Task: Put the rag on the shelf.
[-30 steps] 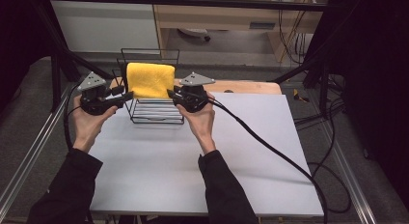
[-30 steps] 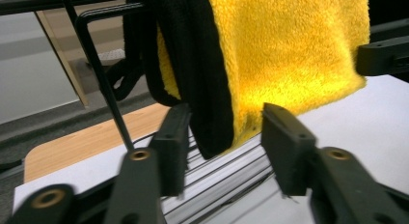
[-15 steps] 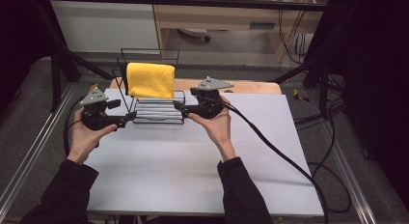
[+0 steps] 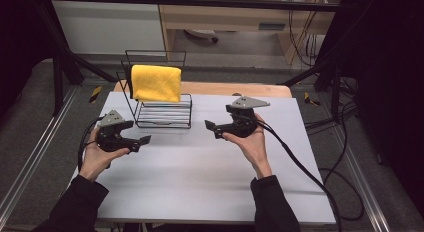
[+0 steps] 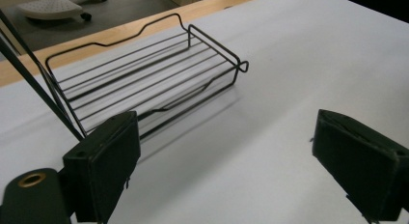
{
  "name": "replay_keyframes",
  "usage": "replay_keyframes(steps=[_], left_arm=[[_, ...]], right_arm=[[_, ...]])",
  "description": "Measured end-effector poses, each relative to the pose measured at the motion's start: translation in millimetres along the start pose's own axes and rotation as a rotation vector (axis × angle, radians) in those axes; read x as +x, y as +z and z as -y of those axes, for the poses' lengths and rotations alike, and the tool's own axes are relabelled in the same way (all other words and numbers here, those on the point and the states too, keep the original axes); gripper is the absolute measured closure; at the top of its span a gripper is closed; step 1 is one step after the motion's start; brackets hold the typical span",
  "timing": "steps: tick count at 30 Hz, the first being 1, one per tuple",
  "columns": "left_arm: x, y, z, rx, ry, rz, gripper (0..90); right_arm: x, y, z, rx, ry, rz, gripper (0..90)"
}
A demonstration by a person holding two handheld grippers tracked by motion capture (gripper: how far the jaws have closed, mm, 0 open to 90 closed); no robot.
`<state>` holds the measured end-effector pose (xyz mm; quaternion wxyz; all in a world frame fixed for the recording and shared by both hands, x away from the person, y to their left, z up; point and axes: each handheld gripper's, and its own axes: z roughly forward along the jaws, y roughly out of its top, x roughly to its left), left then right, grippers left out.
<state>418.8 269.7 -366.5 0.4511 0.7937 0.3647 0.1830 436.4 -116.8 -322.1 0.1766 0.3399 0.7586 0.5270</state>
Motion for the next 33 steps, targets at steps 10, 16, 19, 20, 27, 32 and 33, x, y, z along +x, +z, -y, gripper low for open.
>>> replay_keyframes(steps=[10, 16, 19, 20, 27, 32, 33], left_arm=[[-10.7, 7.0, 24.9, 0.029, 0.014, 0.007, 9.5], [-14.3, 9.6, 38.2, 0.046, 0.025, 0.027, 9.9], [-14.9, 9.4, 45.1, 0.040, 0.022, 0.034, 9.9], [-14.8, 9.4, 48.1, 0.035, 0.018, 0.037, 9.9], [-12.6, 6.4, 60.2, 0.038, 0.012, 0.036, 9.9], [-10.2, 5.0, 66.1, 0.033, 0.008, 0.036, 9.9], [-10.1, 5.0, 67.2, 0.033, 0.007, 0.037, 9.9]], right_arm=[[-26.6, -30.5, 49.1, 0.054, 0.044, 0.035, 2.3], [-41.1, -44.1, 82.4, 0.099, 0.082, 0.041, 0.8], [-47.5, -52.4, 96.9, 0.110, 0.100, 0.046, 0.7], [-49.1, -54.3, 99.9, 0.113, 0.104, 0.047, 0.7], [-61.4, -75.7, 128.4, 0.118, 0.127, 0.045, 0.6], [-68.6, -87.3, 146.5, 0.115, 0.131, 0.021, 0.6], [-70.2, -89.4, 149.5, 0.117, 0.135, 0.024, 0.6]])
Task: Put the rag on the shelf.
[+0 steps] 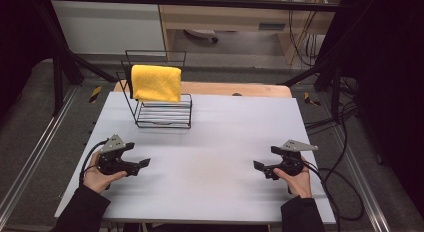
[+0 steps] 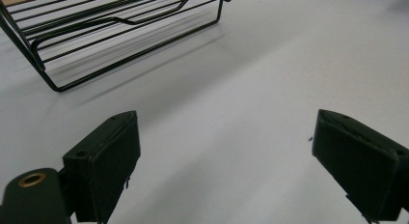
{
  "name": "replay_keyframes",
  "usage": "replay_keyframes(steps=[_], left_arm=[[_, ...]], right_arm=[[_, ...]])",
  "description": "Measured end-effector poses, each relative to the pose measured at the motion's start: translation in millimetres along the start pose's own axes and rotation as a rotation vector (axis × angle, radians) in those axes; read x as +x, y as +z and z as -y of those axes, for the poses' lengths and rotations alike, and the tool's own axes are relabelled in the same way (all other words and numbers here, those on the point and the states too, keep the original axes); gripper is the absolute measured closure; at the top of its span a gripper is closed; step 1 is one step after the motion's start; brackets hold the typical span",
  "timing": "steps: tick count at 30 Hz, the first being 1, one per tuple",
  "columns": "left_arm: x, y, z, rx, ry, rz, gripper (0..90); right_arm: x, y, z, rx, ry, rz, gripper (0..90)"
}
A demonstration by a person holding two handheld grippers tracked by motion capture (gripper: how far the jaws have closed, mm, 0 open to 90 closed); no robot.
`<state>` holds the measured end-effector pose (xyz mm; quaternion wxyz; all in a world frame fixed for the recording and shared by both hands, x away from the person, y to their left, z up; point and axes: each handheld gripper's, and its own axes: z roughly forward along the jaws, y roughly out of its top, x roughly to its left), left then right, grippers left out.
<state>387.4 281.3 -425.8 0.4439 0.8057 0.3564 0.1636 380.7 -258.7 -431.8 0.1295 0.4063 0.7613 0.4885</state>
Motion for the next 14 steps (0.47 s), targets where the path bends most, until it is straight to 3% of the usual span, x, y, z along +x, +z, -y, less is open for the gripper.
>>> replay_keyframes(steps=[6, 14], left_arm=[[0.3, 0.2, 6.9, 0.000, -0.001, 0.004, 9.7], [0.9, 1.1, 12.1, 0.014, 0.008, 0.000, 9.7]], right_arm=[[-6.0, -7.2, 14.4, 0.010, 0.019, 0.010, 0.6], [-4.8, -8.8, 17.7, 0.021, 0.010, 0.023, 0.6]])
